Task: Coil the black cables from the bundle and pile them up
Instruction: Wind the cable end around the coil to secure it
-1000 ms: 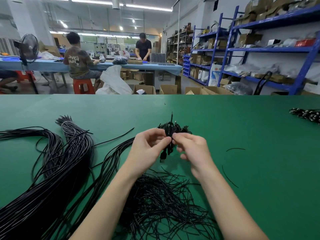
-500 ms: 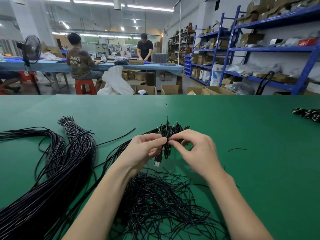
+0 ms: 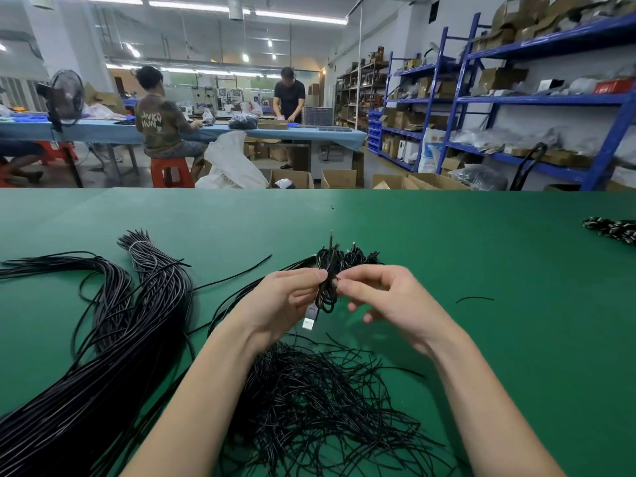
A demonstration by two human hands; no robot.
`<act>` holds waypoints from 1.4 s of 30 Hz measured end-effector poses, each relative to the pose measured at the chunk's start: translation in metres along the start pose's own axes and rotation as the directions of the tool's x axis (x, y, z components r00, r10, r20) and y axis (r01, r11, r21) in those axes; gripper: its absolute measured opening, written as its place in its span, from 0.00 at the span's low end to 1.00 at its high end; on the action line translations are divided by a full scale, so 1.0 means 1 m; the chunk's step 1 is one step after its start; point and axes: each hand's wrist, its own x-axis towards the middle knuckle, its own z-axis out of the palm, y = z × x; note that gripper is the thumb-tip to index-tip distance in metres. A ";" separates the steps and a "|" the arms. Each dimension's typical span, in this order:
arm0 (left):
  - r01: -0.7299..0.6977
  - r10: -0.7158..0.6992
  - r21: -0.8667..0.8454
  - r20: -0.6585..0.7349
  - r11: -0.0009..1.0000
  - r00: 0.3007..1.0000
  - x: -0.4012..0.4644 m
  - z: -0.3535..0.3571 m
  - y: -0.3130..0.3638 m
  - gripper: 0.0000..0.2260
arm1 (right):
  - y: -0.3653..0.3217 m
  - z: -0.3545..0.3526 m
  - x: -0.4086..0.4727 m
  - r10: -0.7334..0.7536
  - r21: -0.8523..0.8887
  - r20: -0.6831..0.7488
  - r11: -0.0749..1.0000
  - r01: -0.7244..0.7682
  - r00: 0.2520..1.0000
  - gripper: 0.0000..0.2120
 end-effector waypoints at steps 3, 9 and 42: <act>0.131 -0.129 -0.091 0.029 0.987 0.991 -0.004 -0.002 0.006 0.07 | -0.007 -0.003 -0.004 -0.267 -0.348 -0.010 0.904 0.247 0.964 0.03; 0.155 -0.149 -0.192 0.046 0.969 0.988 -0.007 0.001 0.006 0.13 | -0.007 -0.002 -0.006 -0.608 -0.644 0.031 0.595 0.481 0.793 0.03; -0.112 0.174 0.251 -0.239 0.962 0.955 0.009 -0.007 -0.014 0.15 | 0.027 -0.012 0.005 0.041 -0.171 -0.030 0.984 -0.045 0.999 0.05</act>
